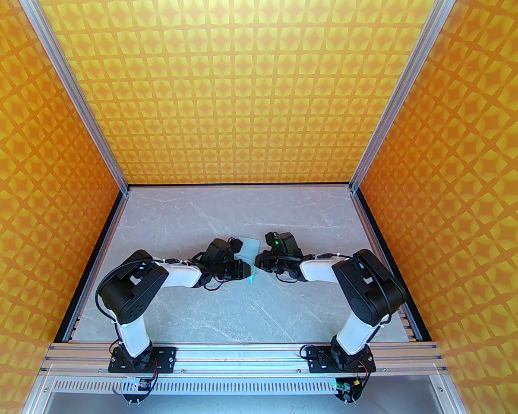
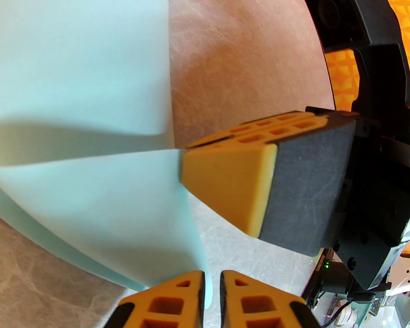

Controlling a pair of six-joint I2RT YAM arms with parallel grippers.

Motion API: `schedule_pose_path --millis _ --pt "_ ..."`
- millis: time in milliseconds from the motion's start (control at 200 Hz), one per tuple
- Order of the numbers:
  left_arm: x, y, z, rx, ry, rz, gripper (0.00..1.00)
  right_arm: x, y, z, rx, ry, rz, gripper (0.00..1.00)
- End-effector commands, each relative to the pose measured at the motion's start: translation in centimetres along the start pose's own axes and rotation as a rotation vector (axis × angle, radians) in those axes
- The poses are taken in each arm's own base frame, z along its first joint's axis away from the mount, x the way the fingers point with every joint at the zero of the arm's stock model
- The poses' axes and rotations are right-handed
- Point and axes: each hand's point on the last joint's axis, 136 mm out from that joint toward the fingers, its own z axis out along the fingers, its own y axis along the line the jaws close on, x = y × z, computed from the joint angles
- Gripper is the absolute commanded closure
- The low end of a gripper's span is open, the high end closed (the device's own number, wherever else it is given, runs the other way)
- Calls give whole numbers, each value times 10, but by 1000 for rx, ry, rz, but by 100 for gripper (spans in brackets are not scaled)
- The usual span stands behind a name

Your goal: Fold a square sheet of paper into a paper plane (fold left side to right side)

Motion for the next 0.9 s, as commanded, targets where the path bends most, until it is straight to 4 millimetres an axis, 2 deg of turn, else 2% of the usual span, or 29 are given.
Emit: schedule_pose_path --millis 0,890 --pt "5 -1 6 9 29 14 84 -5 2 2 -8 5 -14 100" --pt "15 3 13 14 55 -6 85 -6 -1 3 -2 5 -8 100"
